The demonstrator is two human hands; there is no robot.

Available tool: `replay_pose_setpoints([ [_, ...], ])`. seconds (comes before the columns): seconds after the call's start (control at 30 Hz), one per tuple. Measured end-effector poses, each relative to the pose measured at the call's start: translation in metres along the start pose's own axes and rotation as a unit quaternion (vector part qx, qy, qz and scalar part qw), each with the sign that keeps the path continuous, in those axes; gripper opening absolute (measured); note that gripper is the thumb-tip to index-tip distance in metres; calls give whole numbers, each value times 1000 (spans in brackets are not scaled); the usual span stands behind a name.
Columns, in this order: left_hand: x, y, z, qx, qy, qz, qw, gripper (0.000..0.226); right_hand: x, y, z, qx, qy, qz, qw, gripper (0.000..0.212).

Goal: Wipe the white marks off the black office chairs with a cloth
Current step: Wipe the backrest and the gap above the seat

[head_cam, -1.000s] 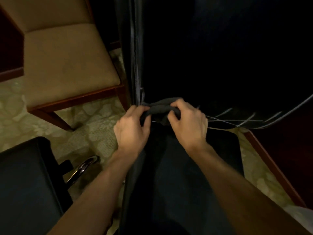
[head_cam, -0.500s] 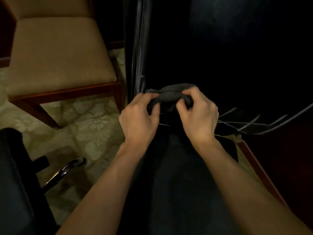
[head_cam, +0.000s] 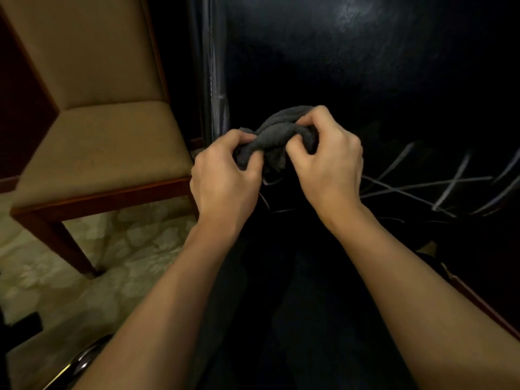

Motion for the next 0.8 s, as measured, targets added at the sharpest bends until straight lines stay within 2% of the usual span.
replay_pose_setpoints([
  [0.2,-3,0,-20,83,-6,29,996,19,-12,-10,2,-11,-12,0,1000,9],
  [0.37,-5,-23,-44,106,-23,16,994,17,-32,-30,10,-10,-42,-13,999,11],
  [0.6,-36,-34,-44,59,-11,19,998,16,-52,-33,1,-23,-48,-42,998,11],
  [0.8,-28,-2,-36,46,27,57,997,16,-26,-30,-26,-44,-30,-53,997,14],
])
Point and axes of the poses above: each hand's wrist, its own x-axis towards the middle knuckle, its own z-axis out of the palm, y = z × x, the point moved 7 cm from there along x, towards the middle knuckle, and after that the axes turned 7 degrees about -z, right-handed, at the moved point
